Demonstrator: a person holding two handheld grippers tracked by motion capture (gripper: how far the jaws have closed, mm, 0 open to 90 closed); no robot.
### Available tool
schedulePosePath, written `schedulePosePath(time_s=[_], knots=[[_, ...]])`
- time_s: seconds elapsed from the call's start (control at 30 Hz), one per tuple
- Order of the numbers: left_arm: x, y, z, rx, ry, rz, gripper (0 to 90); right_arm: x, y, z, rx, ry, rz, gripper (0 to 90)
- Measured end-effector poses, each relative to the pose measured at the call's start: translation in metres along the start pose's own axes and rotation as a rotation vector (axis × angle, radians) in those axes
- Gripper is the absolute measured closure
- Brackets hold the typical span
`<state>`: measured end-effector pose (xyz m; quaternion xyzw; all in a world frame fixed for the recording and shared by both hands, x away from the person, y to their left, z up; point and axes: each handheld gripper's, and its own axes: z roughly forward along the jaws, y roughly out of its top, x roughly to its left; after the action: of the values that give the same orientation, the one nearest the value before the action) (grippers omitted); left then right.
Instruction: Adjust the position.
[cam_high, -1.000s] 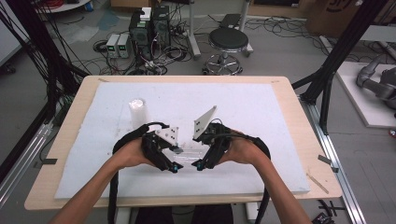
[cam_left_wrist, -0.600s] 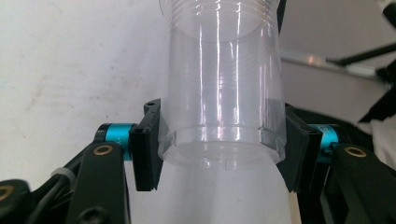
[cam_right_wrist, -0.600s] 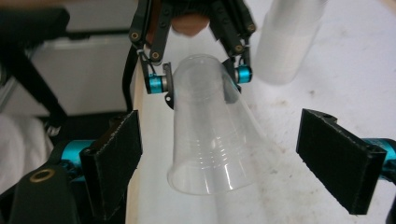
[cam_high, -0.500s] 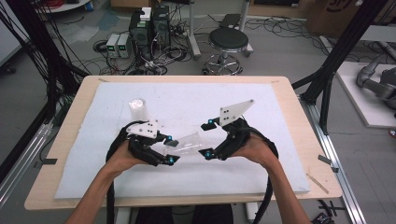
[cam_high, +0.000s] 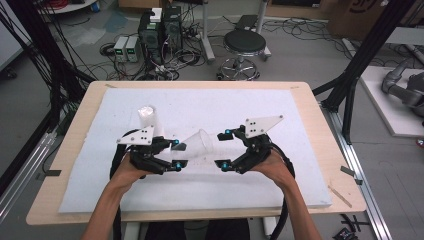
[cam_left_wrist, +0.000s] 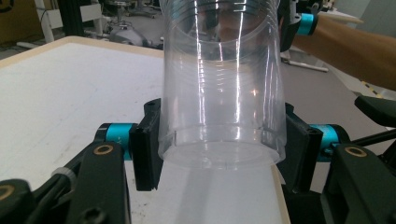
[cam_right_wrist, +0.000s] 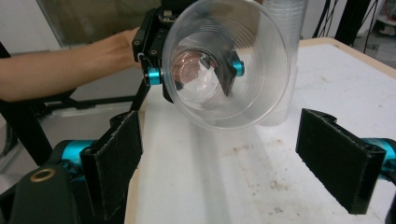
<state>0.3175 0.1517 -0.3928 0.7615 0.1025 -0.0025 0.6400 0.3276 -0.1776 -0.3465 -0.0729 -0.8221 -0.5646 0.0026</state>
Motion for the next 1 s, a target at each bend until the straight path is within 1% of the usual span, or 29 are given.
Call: schedulePosePath(time_s=[0.03, 0.07, 0.1, 0.13, 0.17, 0.2, 0.33, 0.57, 0.6, 0.67, 0.7, 0.77, 0.8, 1.0], knots=[[0.0, 0.0, 0.001, -0.012, -0.004, -0.003, 41.8, 0.0, -0.002, 0.001, -0.014, 0.004, 0.007, 14.8], [0.0, 0.0, 0.0, -0.014, -0.007, 0.001, 41.8, -0.001, -0.004, 0.002, -0.026, 0.005, 0.011, 14.8], [-0.001, 0.0, 0.001, -0.022, -0.007, -0.004, 41.8, -0.002, -0.008, 0.003, -0.041, 0.008, 0.032, 14.9], [0.0, 0.0, 0.001, -0.02, -0.009, 0.001, 41.8, -0.002, -0.008, 0.003, -0.041, 0.008, 0.032, 14.9], [-0.001, 0.0, 0.001, -0.025, -0.009, 0.001, 41.8, -0.003, -0.009, 0.003, -0.052, 0.008, 0.031, 14.9], [-0.001, -0.001, 0.002, -0.036, -0.01, -0.001, 41.8, -0.003, -0.01, 0.004, -0.058, 0.013, 0.037, 14.9], [-0.001, -0.003, 0.001, -0.065, -0.014, -0.005, 41.8, -0.003, -0.011, 0.005, -0.072, 0.016, 0.038, 14.9], [-0.002, -0.003, 0.006, -0.065, -0.021, 0.0, 41.8, -0.002, -0.01, 0.01, -0.089, 0.036, 0.039, 15.0], [-0.002, -0.003, 0.007, -0.063, -0.024, 0.004, 41.8, -0.001, -0.01, 0.014, -0.095, 0.043, 0.038, 14.9], [-0.003, -0.002, 0.01, -0.064, -0.03, 0.004, 41.8, -0.002, -0.01, 0.015, -0.098, 0.044, 0.029, 15.0], [-0.003, -0.002, 0.011, -0.063, -0.032, 0.007, 41.8, -0.001, -0.01, 0.017, -0.097, 0.054, 0.035, 14.9], [-0.004, -0.002, 0.015, -0.06, -0.039, 0.01, 41.8, -0.001, -0.009, 0.02, -0.099, 0.059, 0.035, 14.9], [-0.004, -0.002, 0.016, -0.058, -0.042, 0.012, 41.8, -0.001, -0.008, 0.023, -0.104, 0.062, 0.028, 14.9], [-0.006, -0.001, 0.024, -0.052, -0.054, 0.018, 41.9, -0.001, -0.008, 0.027, -0.115, 0.077, 0.034, 15.1]])
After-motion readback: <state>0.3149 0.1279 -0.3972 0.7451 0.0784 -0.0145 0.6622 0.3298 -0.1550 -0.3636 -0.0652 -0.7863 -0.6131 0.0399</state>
